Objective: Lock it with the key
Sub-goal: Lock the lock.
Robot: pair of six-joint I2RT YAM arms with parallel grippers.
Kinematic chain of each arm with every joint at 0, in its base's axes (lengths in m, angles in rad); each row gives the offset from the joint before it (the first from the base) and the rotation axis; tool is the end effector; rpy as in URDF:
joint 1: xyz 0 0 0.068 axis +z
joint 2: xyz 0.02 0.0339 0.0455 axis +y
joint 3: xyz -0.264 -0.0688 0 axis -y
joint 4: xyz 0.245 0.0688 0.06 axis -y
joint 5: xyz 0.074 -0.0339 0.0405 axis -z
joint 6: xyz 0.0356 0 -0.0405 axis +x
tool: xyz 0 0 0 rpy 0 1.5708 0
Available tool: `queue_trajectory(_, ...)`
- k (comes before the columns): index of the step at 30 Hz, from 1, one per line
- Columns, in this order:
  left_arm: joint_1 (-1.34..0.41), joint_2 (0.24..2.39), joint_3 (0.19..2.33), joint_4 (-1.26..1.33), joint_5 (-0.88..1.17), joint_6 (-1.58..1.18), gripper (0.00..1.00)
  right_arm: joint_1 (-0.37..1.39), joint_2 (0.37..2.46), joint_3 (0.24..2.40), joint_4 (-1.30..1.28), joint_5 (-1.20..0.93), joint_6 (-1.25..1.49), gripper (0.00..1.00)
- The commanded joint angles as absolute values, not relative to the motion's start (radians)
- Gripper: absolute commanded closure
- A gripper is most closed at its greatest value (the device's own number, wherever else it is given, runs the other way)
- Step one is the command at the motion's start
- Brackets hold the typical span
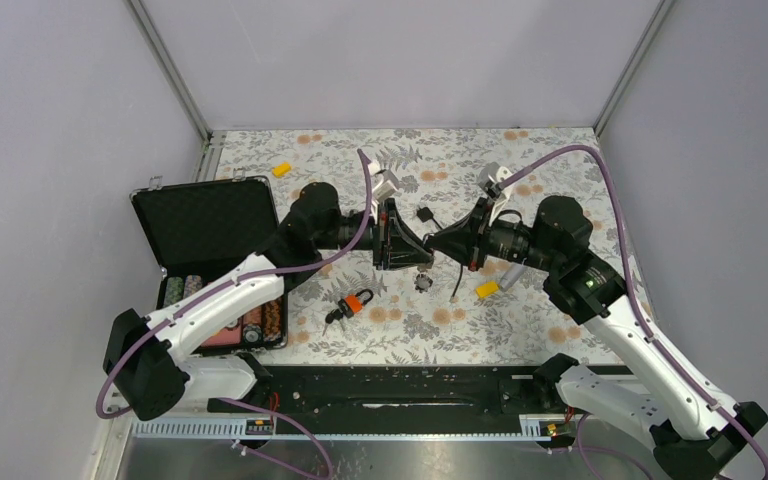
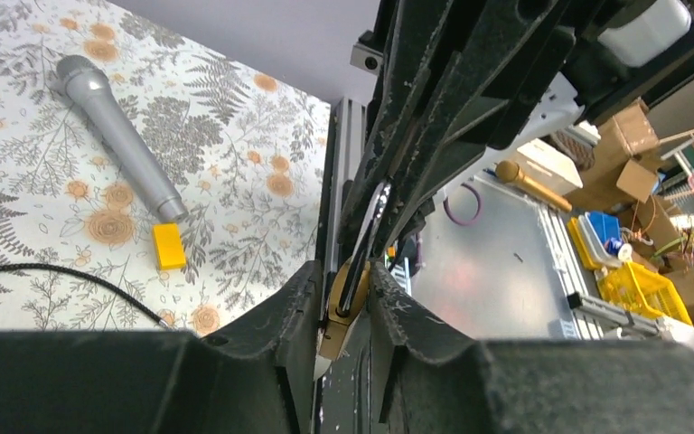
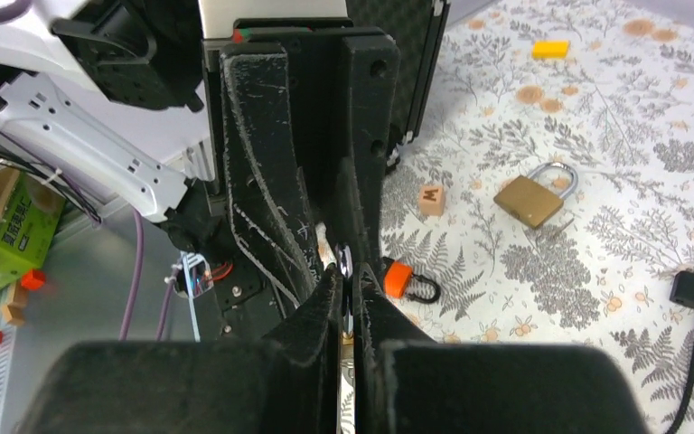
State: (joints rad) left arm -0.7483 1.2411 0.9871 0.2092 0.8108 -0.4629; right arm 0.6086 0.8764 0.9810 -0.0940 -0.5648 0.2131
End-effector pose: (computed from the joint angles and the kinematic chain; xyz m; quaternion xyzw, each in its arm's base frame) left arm 0.1914 -0.2129 0.3554 0.3642 0.6187 -0.5959 0.3599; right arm 0.1471 0.1257 0.4027 -0.3269 0.6234 0.4523 0.5476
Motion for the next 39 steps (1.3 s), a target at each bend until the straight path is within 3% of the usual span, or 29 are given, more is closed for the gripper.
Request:
queue_trajectory(1,-0.74,1.229,1.023,0.127,0.87,-0.35,0.84,0.608,0.868,1.051,-0.126,-0.617,0.169,1.0)
queue_trajectory(3,-0.742,1.224,1.02,0.134,0.893,-0.349,1.0,0.608,0.873,1.055,-0.125,-0.612,0.179,1.0)
queue_trajectory(4,-0.741,1.22,1.015,0.149,0.892,-0.359,1.0,0.609,0.875,1.056,-0.125,-0.608,0.186,0.98)
queue_trajectory(5,-0.741,1.214,1.004,0.179,0.889,-0.376,1.0,0.609,0.878,1.057,-0.125,-0.602,0.191,0.91)
queue_trajectory(6,-0.741,1.207,0.993,0.211,0.879,-0.397,1.0,0.609,0.881,1.056,-0.124,-0.594,0.196,0.7)
queue_trajectory(7,-0.74,1.197,0.982,0.238,0.858,-0.414,1.0,0.609,0.883,1.052,-0.123,-0.583,0.201,0.42)
queue_trajectory(9,-0.739,1.181,0.973,0.272,0.802,-0.442,1.0,0.608,0.878,1.026,-0.096,-0.566,0.204,0.17)
queue_trajectory(11,-0.74,1.164,0.97,0.294,0.724,-0.464,1.0,0.609,0.851,0.962,-0.002,-0.579,0.204,0.1)
queue_trajectory(15,-0.741,1.114,0.947,0.375,0.614,-0.513,1.0,0.608,0.825,0.862,0.158,-0.646,0.248,0.09)
queue_trajectory(19,-0.74,1.065,0.912,0.485,0.565,-0.567,1.0,0.61,0.852,0.824,0.24,-0.666,0.296,0.14)
queue_trajectory(32,-0.74,1.044,0.912,0.542,0.541,-0.615,1.0,0.61,0.977,0.828,0.534,-0.735,0.494,0.67)
queue_trajectory(36,-0.74,1.039,0.916,0.534,0.527,-0.61,1.0,0.611,0.974,0.813,0.52,-0.777,0.452,1.0)
queue_trajectory(39,-0.737,1.02,0.913,0.528,0.483,-0.594,1.0,0.609,0.965,0.819,0.382,-0.827,0.348,1.0)
